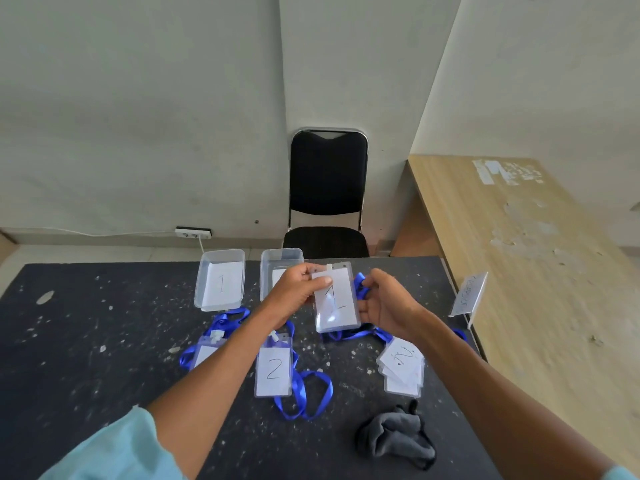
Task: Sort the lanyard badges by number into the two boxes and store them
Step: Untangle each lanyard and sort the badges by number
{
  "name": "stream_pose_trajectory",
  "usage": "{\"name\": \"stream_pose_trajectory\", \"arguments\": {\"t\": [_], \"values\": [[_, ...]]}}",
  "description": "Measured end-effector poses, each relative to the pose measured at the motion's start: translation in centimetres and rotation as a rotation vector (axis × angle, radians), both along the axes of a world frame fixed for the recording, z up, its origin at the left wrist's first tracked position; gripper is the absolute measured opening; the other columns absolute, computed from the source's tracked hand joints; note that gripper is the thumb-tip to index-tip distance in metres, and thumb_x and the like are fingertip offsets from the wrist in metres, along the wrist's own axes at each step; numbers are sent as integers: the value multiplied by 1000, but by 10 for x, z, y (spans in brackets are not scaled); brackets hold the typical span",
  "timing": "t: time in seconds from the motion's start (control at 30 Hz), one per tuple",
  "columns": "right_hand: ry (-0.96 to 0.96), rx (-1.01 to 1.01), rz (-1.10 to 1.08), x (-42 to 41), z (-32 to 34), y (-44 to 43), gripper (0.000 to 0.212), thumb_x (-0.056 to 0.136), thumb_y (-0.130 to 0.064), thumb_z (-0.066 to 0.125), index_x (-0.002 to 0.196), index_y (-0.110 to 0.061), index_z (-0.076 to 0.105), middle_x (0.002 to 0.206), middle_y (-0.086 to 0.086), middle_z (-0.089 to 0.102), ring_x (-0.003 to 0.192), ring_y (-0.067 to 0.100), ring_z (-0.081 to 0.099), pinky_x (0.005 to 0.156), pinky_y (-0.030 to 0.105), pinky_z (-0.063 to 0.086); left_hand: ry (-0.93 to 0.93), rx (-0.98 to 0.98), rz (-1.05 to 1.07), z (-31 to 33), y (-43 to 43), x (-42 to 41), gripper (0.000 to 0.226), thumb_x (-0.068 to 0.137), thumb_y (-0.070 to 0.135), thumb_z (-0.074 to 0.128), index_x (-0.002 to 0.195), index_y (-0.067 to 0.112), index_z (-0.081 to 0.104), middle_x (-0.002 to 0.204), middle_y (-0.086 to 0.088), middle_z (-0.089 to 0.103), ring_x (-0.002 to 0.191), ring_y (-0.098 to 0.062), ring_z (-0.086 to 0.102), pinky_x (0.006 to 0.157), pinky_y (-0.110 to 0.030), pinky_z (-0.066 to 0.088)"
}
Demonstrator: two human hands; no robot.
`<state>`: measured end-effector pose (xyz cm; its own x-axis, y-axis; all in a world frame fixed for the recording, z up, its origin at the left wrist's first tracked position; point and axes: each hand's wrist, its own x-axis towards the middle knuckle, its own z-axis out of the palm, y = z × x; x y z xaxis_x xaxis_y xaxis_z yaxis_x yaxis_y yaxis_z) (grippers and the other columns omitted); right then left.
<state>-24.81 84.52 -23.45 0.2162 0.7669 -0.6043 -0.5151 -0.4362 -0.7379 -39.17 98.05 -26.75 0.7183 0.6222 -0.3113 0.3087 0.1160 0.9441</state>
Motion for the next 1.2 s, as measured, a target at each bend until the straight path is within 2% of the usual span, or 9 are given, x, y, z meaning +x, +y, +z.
{"name": "stream_pose_trajectory", "arguments": {"t": [0.13,0.27,0.37,0.5,0.6,0.77,0.9,1.07,1.2], "values": [[-227,-32,38,-12,-22,6,30,100,-16,54,128,-6,51,113,17,70,105,32,69,94,54,53,104,62,-2,-10,-3,-11,31,94,37,64,121,25,56,120,-3,65,106,-16,64,85,-35,60],[-175,91,-77,-25,-20,23,16,101,-7,49,113,0,57,111,25,68,102,37,68,81,45,59,118,-325,-70,-13,1,-32,56,90,65,53,131,27,50,127,-13,62,110,-31,66,91,-47,57],[-236,98,-58,-37,-17,39,19,101,-9,50,115,1,57,109,23,69,99,35,69,85,50,58,-36,-551,-17,-12,9,-41,54,94,59,52,131,20,54,125,-20,65,110,-38,67,89,-48,58],[-497,-56,3,-57,-28,52,10,100,-19,53,108,-14,57,101,8,69,89,21,70,74,38,60,-13,-273,163,-19,20,-54,44,96,39,60,127,8,60,114,-13,71,106,-26,70,93,-47,57],[-473,-139,43,-74,-50,51,7,101,-20,51,104,-15,55,96,2,65,84,14,66,58,23,53,64,-244,167,-37,19,-75,34,96,35,61,119,10,61,113,-9,71,104,-23,71,90,-46,58],[-393,-277,86,-106,-114,44,9,97,-5,55,89,-5,59,82,13,62,70,21,60,73,45,56,297,-222,179,-85,1,-107,24,100,27,56,108,4,61,106,-10,71,98,-22,70,87,-43,60],[-444,-348,80,-125,-149,34,8,91,-9,64,88,-15,62,86,6,67,82,24,67,79,43,60,544,69,145,-119,-7,-122,22,94,33,62,92,11,61,92,-3,66,87,-20,64,77,-33,52],[-539,-375,80,-133,-170,37,8,91,-16,67,98,-16,65,88,6,70,79,22,70,71,38,60,605,278,297,-138,-12,-126,26,86,35,72,106,23,60,103,1,62,90,-15,61,78,-34,53],[-752,-422,167,-137,-176,37,13,92,-26,64,103,-19,67,89,-3,70,76,13,66,63,24,53,626,216,286,-143,-16,-120,33,91,28,69,118,19,52,105,-1,62,92,-16,59,74,-25,43]]}}
